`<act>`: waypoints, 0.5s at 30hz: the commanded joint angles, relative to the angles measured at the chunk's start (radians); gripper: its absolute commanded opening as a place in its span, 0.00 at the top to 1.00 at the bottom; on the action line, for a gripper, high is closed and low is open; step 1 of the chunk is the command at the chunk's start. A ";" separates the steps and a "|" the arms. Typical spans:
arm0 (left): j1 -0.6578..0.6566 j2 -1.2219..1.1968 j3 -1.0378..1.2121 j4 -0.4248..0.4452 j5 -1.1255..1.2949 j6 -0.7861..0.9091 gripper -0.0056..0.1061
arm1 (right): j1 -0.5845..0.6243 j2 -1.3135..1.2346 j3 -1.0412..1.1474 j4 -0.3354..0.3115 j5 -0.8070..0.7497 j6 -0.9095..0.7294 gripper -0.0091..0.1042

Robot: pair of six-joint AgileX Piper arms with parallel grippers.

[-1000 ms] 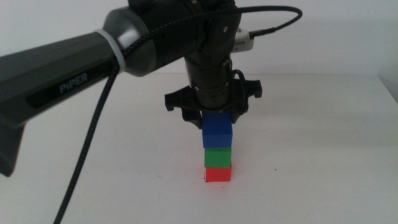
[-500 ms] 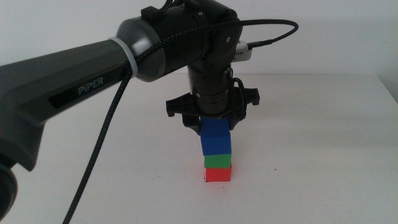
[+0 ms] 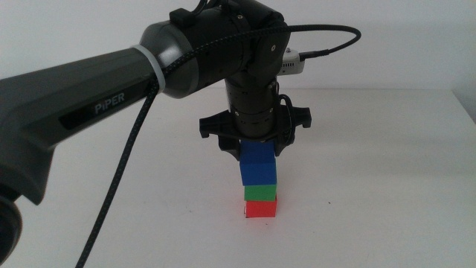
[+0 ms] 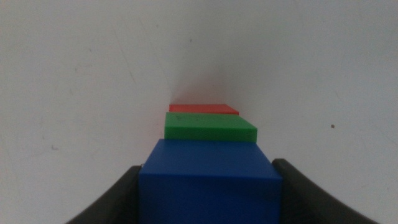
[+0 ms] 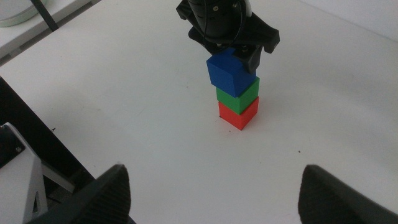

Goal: Stack red cubes first, then green, then blue cubes in a specific spot.

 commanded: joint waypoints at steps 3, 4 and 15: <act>0.001 0.005 0.002 -0.027 -0.013 0.006 0.95 | 0.001 -0.004 0.006 -0.006 -0.010 -0.008 0.11; 0.001 0.005 0.002 -0.028 -0.018 0.009 0.92 | 0.001 -0.004 0.006 -0.006 -0.010 -0.008 0.11; 0.001 0.005 0.002 -0.027 -0.037 0.059 0.64 | 0.001 -0.004 0.006 -0.006 -0.010 -0.008 0.11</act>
